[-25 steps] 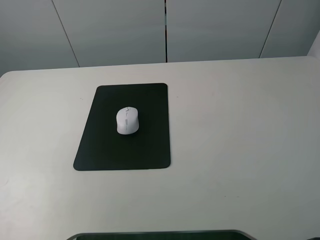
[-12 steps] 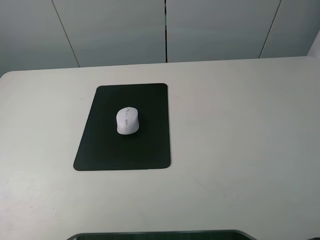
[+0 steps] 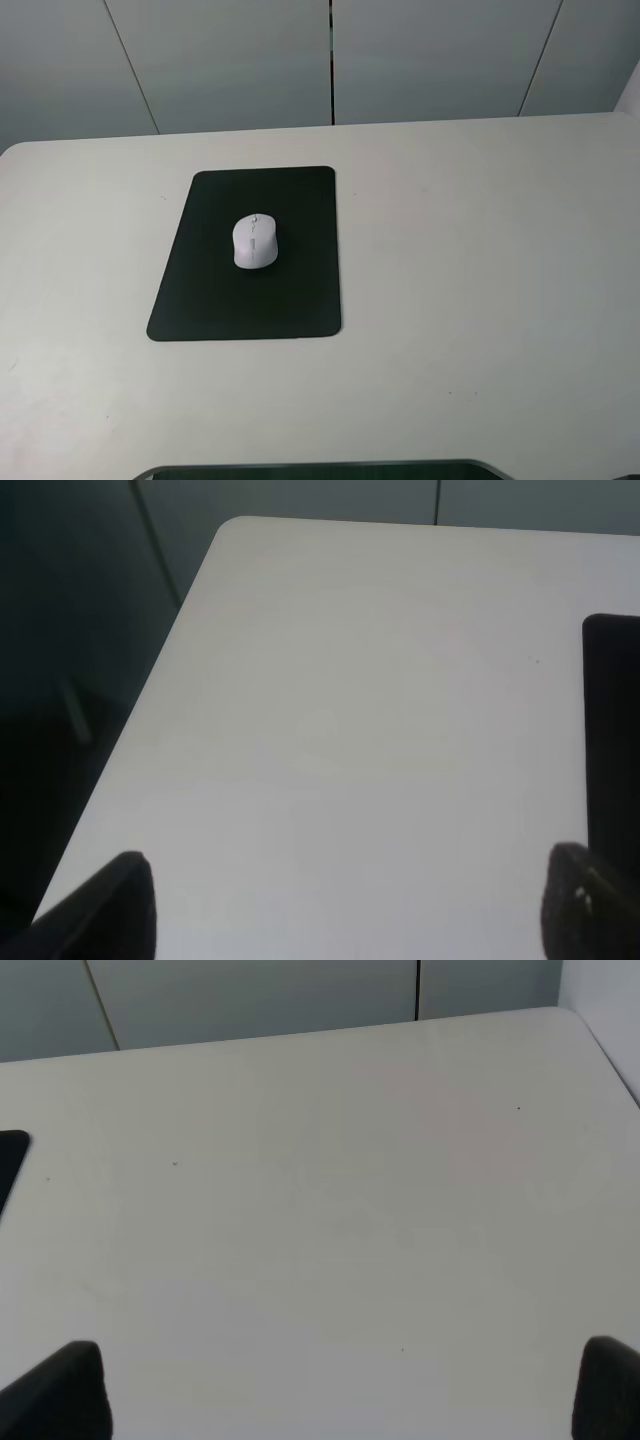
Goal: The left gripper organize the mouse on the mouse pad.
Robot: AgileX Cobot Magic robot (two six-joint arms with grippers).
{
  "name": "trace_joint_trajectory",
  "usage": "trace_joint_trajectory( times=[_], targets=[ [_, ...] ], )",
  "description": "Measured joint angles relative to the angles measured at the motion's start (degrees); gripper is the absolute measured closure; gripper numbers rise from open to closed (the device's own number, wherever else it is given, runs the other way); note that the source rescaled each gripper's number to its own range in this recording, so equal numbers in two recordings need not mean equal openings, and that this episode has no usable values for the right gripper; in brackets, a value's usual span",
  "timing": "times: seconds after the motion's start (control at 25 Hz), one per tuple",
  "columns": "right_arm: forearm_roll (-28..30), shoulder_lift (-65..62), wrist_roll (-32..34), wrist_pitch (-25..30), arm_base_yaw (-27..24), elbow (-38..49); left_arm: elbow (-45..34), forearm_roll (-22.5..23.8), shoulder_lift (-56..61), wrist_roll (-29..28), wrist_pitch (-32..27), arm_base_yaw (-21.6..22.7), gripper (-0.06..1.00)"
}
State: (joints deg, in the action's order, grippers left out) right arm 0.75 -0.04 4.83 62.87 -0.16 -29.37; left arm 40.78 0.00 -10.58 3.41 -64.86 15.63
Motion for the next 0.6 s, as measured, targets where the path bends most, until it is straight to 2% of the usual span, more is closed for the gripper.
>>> trace_joint_trajectory(
  times=[0.28, 0.6],
  targets=[
    [0.0, 0.0, 0.0, 0.0, 0.0, 0.0, -6.4, 0.0, 9.0, 0.0, 0.0, -1.5, -0.01],
    [-0.1, 0.0, 0.0, 0.0, 0.0, 0.0, -10.8, -3.7, 10.6, 0.0, 1.6, -1.5, -0.01]
  ],
)
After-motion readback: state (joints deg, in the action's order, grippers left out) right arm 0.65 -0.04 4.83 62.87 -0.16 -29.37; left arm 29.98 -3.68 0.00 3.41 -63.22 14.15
